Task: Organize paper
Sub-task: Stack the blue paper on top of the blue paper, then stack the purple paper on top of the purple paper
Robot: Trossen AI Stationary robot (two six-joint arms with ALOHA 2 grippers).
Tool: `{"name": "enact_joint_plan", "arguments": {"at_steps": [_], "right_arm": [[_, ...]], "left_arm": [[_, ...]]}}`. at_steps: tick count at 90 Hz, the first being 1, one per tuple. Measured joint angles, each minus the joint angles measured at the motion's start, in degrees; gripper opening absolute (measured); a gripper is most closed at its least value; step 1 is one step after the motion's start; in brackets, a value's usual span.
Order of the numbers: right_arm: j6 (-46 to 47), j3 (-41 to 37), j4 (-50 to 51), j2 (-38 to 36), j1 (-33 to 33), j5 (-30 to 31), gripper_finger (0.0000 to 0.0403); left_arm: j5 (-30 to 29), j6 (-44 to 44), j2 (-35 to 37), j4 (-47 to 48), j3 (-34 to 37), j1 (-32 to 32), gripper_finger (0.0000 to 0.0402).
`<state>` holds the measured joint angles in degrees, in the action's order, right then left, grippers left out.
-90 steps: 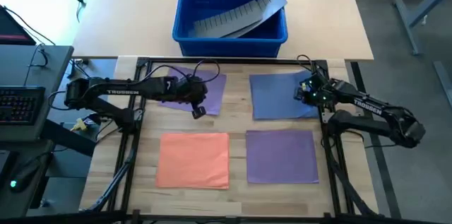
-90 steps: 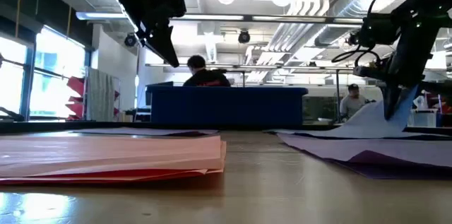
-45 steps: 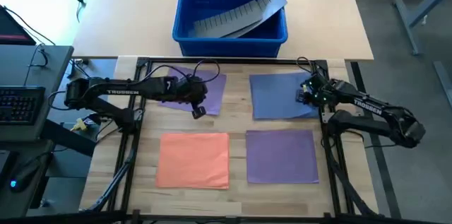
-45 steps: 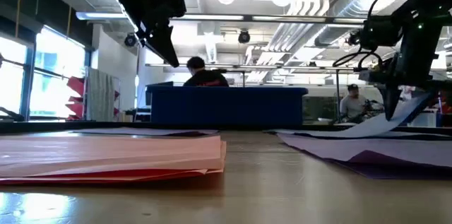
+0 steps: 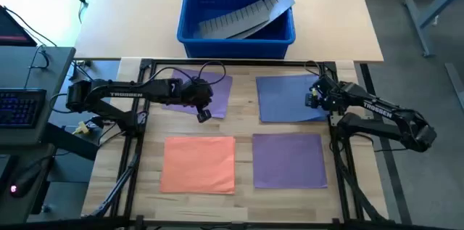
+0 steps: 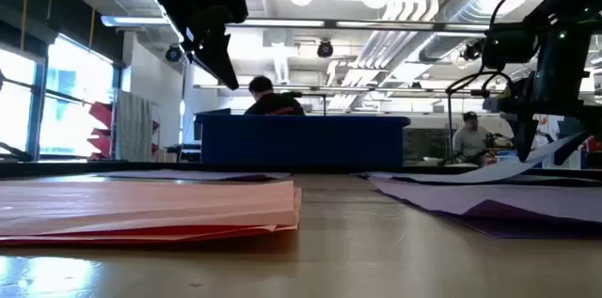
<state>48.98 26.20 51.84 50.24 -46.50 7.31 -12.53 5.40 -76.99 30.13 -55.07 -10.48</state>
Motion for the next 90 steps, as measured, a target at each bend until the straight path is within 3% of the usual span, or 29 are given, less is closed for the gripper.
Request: {"name": "enact_joint_plan", "arguments": {"at_steps": [19,57,65,79,90], "right_arm": [[-2.2,4.8,2.9,0.0,0.0,4.7,0.0227],[-3.0,9.9,9.2,0.0,0.0,6.7,0.0226],[-4.3,14.4,9.9,0.0,0.6,5.1,0.0226],[-7.5,21.7,5.5,2.8,5.4,-2.6,0.0226],[-7.4,25.3,-0.6,9.5,12.4,-5.1,0.0223]], "left_arm": [[0.0,0.0,0.0,0.0,0.0,0.0,0.0000],[0.0,0.1,0.0,0.0,0.0,0.0,0.0000],[-1.6,2.7,0.0,3.6,-1.5,0.0,0.0000],[-12.6,11.4,0.3,14.3,-6.9,-1.4,0.0000],[-11.9,13.8,0.2,18.1,-6.3,-7.7,0.0000]]}}
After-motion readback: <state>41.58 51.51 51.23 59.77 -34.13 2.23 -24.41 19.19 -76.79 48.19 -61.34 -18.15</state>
